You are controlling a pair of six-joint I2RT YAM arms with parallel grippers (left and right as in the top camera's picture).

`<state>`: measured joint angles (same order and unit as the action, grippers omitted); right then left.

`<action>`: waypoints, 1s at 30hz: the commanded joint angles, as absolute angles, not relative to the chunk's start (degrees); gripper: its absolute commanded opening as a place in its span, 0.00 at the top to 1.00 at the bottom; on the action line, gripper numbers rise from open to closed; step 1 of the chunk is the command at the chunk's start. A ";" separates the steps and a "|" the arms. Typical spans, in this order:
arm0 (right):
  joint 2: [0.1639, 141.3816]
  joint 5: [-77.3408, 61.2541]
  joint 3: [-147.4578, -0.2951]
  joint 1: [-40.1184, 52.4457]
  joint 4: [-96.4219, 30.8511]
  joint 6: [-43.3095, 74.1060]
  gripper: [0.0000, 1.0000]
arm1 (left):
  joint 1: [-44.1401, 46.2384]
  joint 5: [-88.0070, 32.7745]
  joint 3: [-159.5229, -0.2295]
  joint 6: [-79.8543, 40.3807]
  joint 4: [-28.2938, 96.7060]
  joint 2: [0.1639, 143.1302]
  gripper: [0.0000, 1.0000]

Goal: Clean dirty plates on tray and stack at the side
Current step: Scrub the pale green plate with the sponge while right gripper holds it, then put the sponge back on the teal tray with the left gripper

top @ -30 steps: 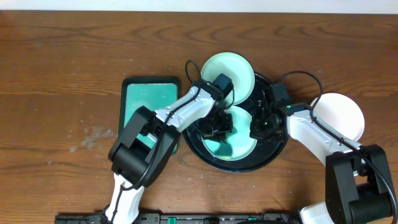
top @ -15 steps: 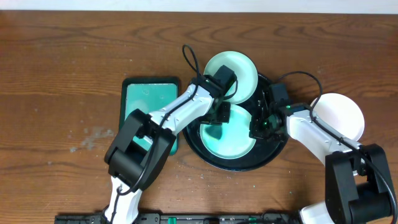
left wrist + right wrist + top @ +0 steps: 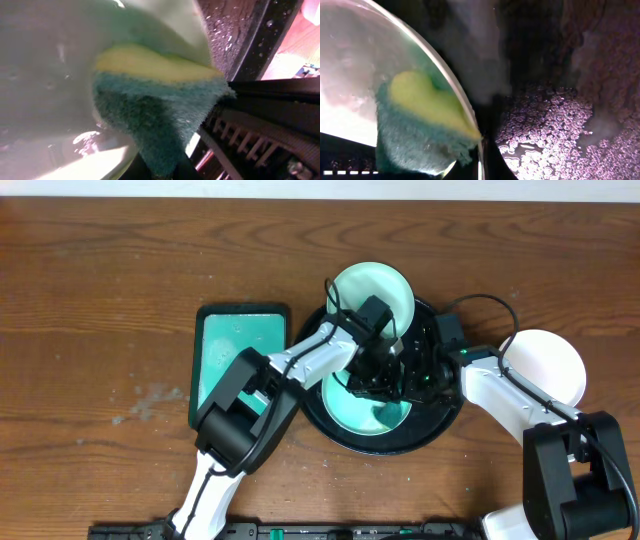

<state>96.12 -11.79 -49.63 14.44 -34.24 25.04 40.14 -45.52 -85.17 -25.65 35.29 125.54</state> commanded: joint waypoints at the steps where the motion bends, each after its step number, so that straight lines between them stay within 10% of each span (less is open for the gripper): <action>1: 98.37 -4.75 -48.95 14.31 -34.24 25.69 0.99 | 40.29 -39.72 -84.62 -27.79 41.78 126.80 0.93; 23: 98.37 -4.75 -48.95 14.31 -32.95 25.67 0.99 | 10.61 3.22 -74.87 -25.08 54.41 100.68 0.93; 30: 98.37 -4.36 -48.95 14.31 -29.41 23.20 0.99 | 9.23 -2.59 -72.77 -24.03 51.55 101.69 0.50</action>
<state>96.18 -10.74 -49.63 14.44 -32.05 24.53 8.91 -1.13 -71.81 -24.84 51.92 103.74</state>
